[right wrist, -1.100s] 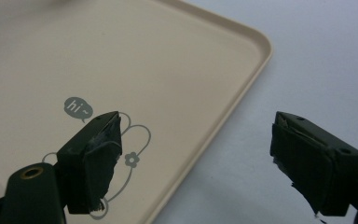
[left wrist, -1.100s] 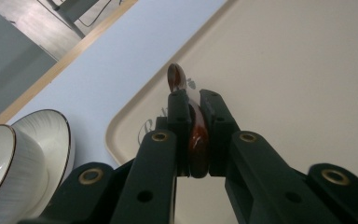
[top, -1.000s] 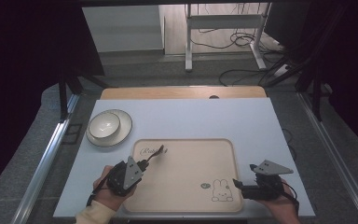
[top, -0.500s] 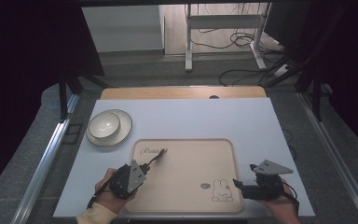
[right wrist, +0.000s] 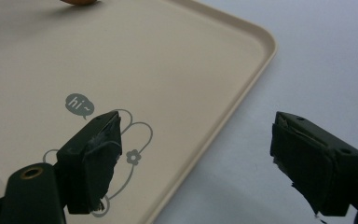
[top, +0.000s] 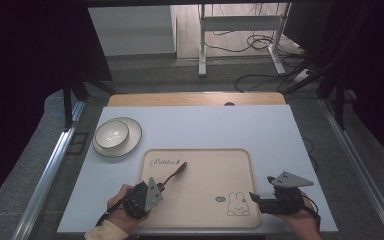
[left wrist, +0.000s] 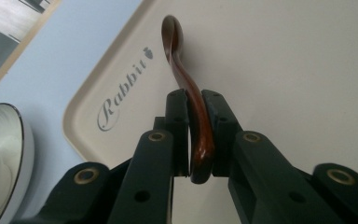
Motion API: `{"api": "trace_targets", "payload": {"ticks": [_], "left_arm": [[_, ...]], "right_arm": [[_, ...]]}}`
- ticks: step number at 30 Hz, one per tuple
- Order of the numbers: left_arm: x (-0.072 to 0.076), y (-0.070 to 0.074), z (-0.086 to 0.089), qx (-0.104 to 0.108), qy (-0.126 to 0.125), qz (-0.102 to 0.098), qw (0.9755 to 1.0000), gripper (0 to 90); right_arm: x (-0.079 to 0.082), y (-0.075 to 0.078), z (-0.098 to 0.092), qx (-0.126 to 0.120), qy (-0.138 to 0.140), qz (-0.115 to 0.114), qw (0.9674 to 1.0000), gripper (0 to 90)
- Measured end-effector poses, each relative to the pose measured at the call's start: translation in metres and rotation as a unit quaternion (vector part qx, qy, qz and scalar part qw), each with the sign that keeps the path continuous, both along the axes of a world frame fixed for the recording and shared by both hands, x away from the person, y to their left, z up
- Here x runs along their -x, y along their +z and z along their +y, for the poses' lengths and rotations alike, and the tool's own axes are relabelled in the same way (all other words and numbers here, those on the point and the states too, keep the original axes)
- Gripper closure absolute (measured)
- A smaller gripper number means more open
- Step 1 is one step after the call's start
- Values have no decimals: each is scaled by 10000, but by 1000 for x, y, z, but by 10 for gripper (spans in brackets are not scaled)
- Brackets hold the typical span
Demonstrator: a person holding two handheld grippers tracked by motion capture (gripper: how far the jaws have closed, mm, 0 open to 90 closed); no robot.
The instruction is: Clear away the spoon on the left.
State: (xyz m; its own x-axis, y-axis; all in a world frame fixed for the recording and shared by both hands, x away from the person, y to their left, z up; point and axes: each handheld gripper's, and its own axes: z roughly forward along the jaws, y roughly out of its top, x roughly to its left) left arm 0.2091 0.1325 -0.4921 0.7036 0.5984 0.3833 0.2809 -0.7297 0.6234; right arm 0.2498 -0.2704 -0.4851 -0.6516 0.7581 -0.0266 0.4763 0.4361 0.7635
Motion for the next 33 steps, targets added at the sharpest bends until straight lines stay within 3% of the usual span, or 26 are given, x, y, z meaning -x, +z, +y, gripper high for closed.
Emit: {"api": "trace_targets", "payload": {"ticks": [9, 24, 29, 33], "left_arm": [[0, -9, -7, -276, -64, 191, 9994, 785], [-5, -19, -10, -366, -134, 728, 9966, 711], [-7, -20, -11, -203, -160, 908, 9955, 658], [-12, -20, -6, 118, -141, 1225, 9923, 481]], "right_arm": [[0, 0, 0, 8, -5, 14, 10000, 164], [0, -1, 0, 28, 2, 14, 10000, 164], [-1, 0, -1, 27, 1, 8, 10000, 164], [-1, 0, -2, 24, -15, 18, 10000, 163]]}}
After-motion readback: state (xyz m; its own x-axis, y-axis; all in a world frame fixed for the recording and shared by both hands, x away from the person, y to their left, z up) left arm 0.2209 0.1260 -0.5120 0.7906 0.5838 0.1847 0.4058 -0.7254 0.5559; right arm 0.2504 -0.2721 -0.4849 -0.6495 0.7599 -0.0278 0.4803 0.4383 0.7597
